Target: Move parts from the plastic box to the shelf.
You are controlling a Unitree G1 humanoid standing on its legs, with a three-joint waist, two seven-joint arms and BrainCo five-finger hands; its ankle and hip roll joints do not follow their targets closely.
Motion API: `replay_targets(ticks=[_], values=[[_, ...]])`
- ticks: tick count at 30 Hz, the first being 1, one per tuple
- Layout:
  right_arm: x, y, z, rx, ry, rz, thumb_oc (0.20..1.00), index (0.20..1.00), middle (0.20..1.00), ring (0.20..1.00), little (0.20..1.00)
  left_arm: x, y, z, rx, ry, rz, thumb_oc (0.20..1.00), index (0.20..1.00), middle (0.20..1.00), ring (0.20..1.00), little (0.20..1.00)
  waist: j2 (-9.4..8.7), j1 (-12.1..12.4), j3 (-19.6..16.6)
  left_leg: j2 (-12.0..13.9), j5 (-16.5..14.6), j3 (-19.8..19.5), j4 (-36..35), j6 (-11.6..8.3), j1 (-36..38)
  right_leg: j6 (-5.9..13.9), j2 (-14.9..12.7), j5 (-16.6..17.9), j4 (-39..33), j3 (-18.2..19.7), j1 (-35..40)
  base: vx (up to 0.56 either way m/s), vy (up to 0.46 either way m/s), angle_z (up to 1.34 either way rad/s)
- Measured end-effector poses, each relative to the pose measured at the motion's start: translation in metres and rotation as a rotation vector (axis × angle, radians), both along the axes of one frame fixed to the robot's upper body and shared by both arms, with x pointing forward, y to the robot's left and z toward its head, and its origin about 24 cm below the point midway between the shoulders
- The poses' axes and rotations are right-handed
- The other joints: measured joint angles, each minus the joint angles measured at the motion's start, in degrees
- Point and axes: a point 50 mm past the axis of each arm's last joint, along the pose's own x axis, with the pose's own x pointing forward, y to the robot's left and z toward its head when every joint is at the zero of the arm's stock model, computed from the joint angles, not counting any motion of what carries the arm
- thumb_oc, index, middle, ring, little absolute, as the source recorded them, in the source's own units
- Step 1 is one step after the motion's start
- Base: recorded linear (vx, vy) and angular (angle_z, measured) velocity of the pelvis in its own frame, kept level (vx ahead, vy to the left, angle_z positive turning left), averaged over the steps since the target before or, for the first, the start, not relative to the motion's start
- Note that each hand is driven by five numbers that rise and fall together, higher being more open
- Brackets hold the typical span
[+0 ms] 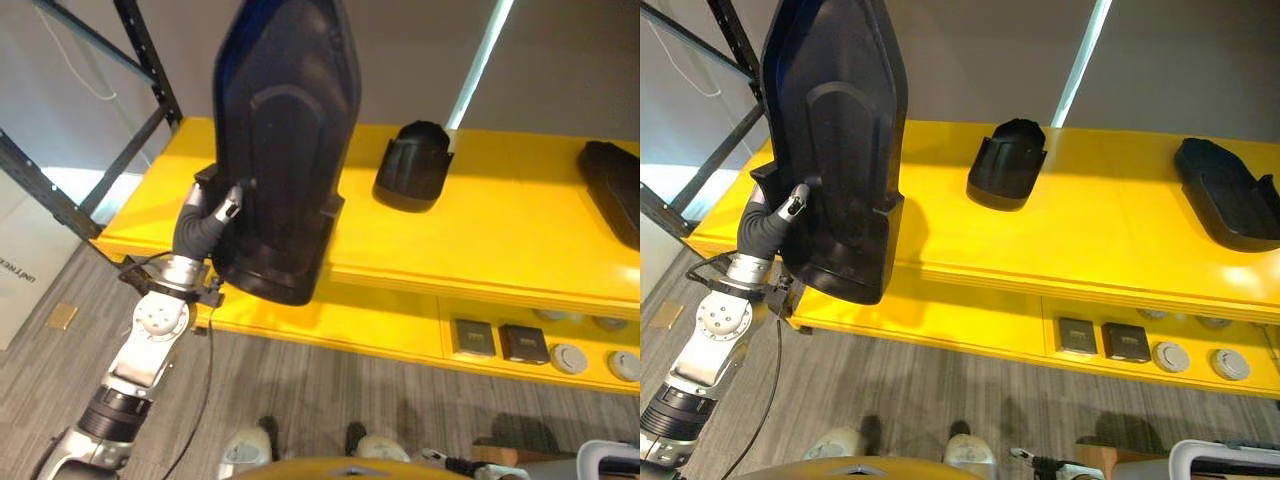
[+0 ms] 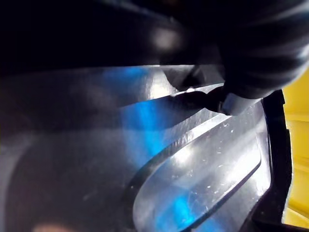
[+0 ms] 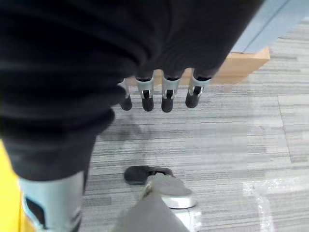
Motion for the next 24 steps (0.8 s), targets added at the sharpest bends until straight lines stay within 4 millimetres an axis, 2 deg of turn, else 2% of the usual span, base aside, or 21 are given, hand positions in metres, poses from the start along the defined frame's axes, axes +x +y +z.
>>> replay_targets(ticks=[2, 4, 5, 6, 7, 8, 9, 10, 11, 12, 13, 14, 15, 16, 17, 18, 19, 20, 21, 24], values=[[0.001, -0.011, 0.004, -0.031, -0.010, -0.001, 1.000, 1.000, 1.000, 1.000, 1.000, 0.000, -0.003, -0.001, -0.023, 0.003, -0.003, 0.200, 0.200, 0.200, 0.200, 0.200, 1.26, -0.7, -0.7, 3.3, 1.4, -0.2, -2.9, -0.63, 0.9, 2.08, -1.4, 0.4, 0.1, 0.6, 0.1, 0.13, 0.476, -0.04], [0.005, -0.017, 0.008, -0.056, -0.007, 0.042, 1.000, 1.000, 1.000, 1.000, 1.000, 0.002, -0.005, 0.001, -0.023, -0.006, -0.008, 0.200, 0.200, 0.200, 0.200, 0.200, 2.06, -1.0, -0.9, 4.5, 1.9, -0.1, -4.4, -0.97, 0.4, 3.88, -2.8, 0.6, -0.1, 1.4, 0.1, 0.11, 0.360, -0.14], [0.000, -0.024, 0.010, -0.074, 0.014, 0.037, 1.000, 1.000, 1.000, 1.000, 1.000, 0.003, -0.005, 0.002, -0.024, -0.010, -0.007, 0.200, 0.200, 0.200, 0.200, 0.200, 2.93, -1.1, -1.0, 3.6, 2.8, 0.6, -6.0, 0.70, 1.0, 7.57, -5.0, 1.2, -0.4, 2.0, 1.3, 0.14, 0.461, -0.21], [0.000, -0.031, 0.012, -0.091, 0.015, 0.035, 1.000, 1.000, 1.000, 1.000, 1.000, 0.004, -0.005, 0.002, -0.022, -0.009, -0.007, 0.200, 0.200, 0.200, 0.200, 0.200, 4.30, -1.7, -1.0, 3.1, 5.5, 1.4, -6.6, 1.14, 1.6, 9.55, -5.4, 1.5, -1.1, 2.1, 2.8, 0.17, 0.519, -0.26], [-0.004, -0.029, 0.011, -0.087, 0.022, 0.031, 1.000, 1.000, 1.000, 1.000, 1.000, 0.004, -0.004, -0.001, -0.019, -0.003, -0.004, 0.200, 0.200, 0.200, 0.200, 0.200, 3.61, -1.5, -0.8, 2.1, 8.2, 2.0, -5.9, -1.94, 2.2, 10.21, -6.8, 1.9, -1.8, 2.6, 3.9, 0.17, 0.478, -0.09], [-0.010, -0.014, 0.004, -0.054, 0.027, -0.002, 1.000, 1.000, 1.000, 1.000, 1.000, 0.005, -0.001, -0.003, -0.008, 0.008, 0.004, 0.200, 0.200, 0.200, 0.200, 0.200, 1.19, -1.1, -1.4, -1.1, 7.3, 2.5, -6.0, -1.11, 2.7, 10.26, -9.8, 1.6, -2.3, 2.7, 4.3, 0.13, 0.350, -0.06], [-0.010, -0.001, -0.002, -0.029, 0.022, -0.035, 1.000, 1.000, 1.000, 1.000, 1.000, 0.006, 0.000, 0.000, 0.011, 0.000, 0.004, 0.200, 0.200, 0.200, 0.200, 0.200, -0.49, -0.6, -1.4, -3.2, 6.6, 1.4, -6.1, -0.33, 2.3, 9.10, -11.7, 2.0, -0.9, 2.7, 3.3, 0.07, 0.212, 0.03], [-0.010, 0.011, -0.006, 0.003, 0.009, -0.096, 1.000, 1.000, 1.000, 1.000, 1.000, 0.007, 0.001, 0.003, 0.039, -0.012, 0.001, 0.200, 0.200, 0.200, 0.200, 0.200, -1.23, -0.1, -1.2, -4.7, 6.7, -0.2, -6.7, 0.01, 2.1, 8.80, -12.9, 3.5, 1.9, 2.3, 1.0, 0.10, 0.312, 0.09], [-0.012, 0.024, -0.010, 0.045, -0.011, -0.234, 1.000, 1.000, 1.000, 1.000, 1.000, 0.008, 0.005, 0.005, 0.085, -0.005, 0.010, 0.200, 0.200, 0.200, 0.200, 0.200, -0.88, -0.5, -0.8, -5.0, 6.9, -0.4, -6.6, 1.64, 1.1, 7.81, -12.9, 7.9, 3.7, 2.9, -1.5, 0.11, 0.313, -0.01], [-0.011, 0.033, -0.013, 0.075, -0.026, -0.326, 1.000, 1.000, 1.000, 1.000, 1.000, 0.010, 0.011, 0.005, 0.129, 0.015, 0.030, 0.200, 0.200, 0.200, 0.200, 0.200, -0.45, -0.8, -0.6, -5.4, 6.4, 0.0, -6.4, 3.09, 1.3, 8.15, -13.2, 12.6, 5.7, 4.3, -3.3, 0.13, 0.340, -0.17], [-0.012, 0.036, -0.014, 0.065, -0.031, -0.330, 1.000, 1.000, 1.000, 1.000, 1.000, 0.011, 0.015, 0.007, 0.153, 0.021, 0.046, 0.200, 0.200, 0.200, 0.200, 0.200, -0.18, -0.8, -0.4, -6.2, 5.3, 1.4, -6.6, 4.86, 2.5, 9.05, -14.5, 15.8, 9.0, 3.5, -5.7, 0.12, 0.219, -0.40], [-0.013, 0.035, -0.014, 0.049, -0.029, -0.305, 1.000, 1.000, 1.000, 1.000, 1.000, 0.011, 0.017, 0.006, 0.150, 0.022, 0.060, 0.200, 0.200, 0.200, 0.200, 0.200, -0.17, -0.7, -0.3, -6.9, 4.8, 2.9, -6.7, 5.69, 3.3, 9.39, -15.0, 16.6, 10.3, 2.3, -6.8, 0.13, 0.159, -0.70], [-0.010, 0.033, -0.013, 0.029, -0.034, -0.240, 1.000, 1.000, 1.000, 1.000, 1.000, 0.010, 0.022, 0.004, 0.143, 0.034, 0.091, 0.200, 0.200, 0.200, 0.200, 0.200, 0.17, -0.4, -0.2, -6.7, 4.0, 5.1, -6.9, 6.33, 3.9, 10.86, -14.2, 13.5, 12.3, 0.1, -8.5, 0.13, 0.060, -0.84], [-0.006, 0.033, -0.012, 0.017, -0.048, -0.178, 1.000, 1.000, 1.000, 1.000, 1.000, 0.010, 0.031, 0.000, 0.140, 0.051, 0.131, 0.200, 0.200, 0.200, 0.200, 0.200, 0.43, -0.5, -0.1, -6.4, 3.6, 6.5, -6.9, 6.48, 4.1, 9.91, -12.1, 8.7, 15.1, -2.0, -10.5, 0.09, -0.006, -0.76], [-0.006, 0.033, -0.012, 0.013, -0.049, -0.146, 1.000, 1.000, 1.000, 1.000, 1.000, 0.012, 0.037, -0.003, 0.137, 0.075, 0.165, 0.200, 0.200, 0.200, 0.200, 0.200, 0.31, -1.1, -0.2, -6.1, 3.5, 6.5, -6.8, 6.24, 3.7, 9.42, -8.5, 4.5, 14.7, -1.2, -11.2, 0.07, -0.039, -0.27], [-0.011, 0.032, -0.012, 0.014, -0.049, -0.144, 1.000, 1.000, 1.000, 1.000, 1.000, 0.014, 0.041, -0.006, 0.133, 0.098, 0.196, 0.200, 0.200, 0.200, 0.200, 0.200, -0.07, -2.1, -0.3, -6.0, 3.6, 5.8, -6.8, 6.12, 3.1, 8.81, -4.6, 2.0, 12.1, 0.8, -11.1, 0.05, -0.051, 0.18], [-0.013, 0.030, -0.012, 0.008, -0.047, -0.142, 1.000, 1.000, 1.000, 1.000, 1.000, 0.016, 0.044, -0.009, 0.129, 0.115, 0.222, 0.200, 0.200, 0.200, 0.200, 0.200, -0.42, -2.7, -0.5, -6.2, 3.6, 5.0, -6.8, 6.09, 2.0, 8.13, -1.7, 1.0, 8.4, 2.6, -11.1, 0.06, -0.057, 0.42], [-0.019, 0.027, -0.012, 0.005, -0.032, -0.142, 1.000, 1.000, 1.000, 1.000, 1.000, 0.016, 0.044, -0.010, 0.125, 0.128, 0.235, 0.200, 0.200, 0.200, 0.200, 0.200, -0.75, -3.2, -0.7, -6.8, 3.7, 4.4, -6.8, 6.05, 1.2, 6.86, -0.1, 1.4, 5.4, 3.6, -11.2, 0.09, -0.108, 0.58], [-0.038, 0.018, -0.012, -0.017, 0.029, -0.129, 1.000, 1.000, 1.000, 1.000, 1.000, 0.017, 0.042, -0.019, 0.091, 0.177, 0.260, 0.200, 0.200, 0.200, 0.200, 0.200, 0.24, -3.9, -0.4, -7.1, 4.2, 3.0, -6.8, 5.77, 0.4, 4.40, 0.7, 4.6, 0.1, 3.5, -8.8, 0.05, -0.111, 0.38], [-0.045, 0.020, -0.013, -0.006, 0.061, -0.069, 1.000, 1.000, 1.000, 1.000, 1.000, 0.017, 0.047, -0.031, 0.072, 0.232, 0.312, 0.200, 0.200, 0.200, 0.200, 0.200, 1.53, -3.5, -0.1, -6.9, 4.4, 3.2, -6.6, 5.38, 0.3, 3.65, 1.7, 7.9, -5.7, 3.5, -6.3, -0.02, -0.070, 0.04]])
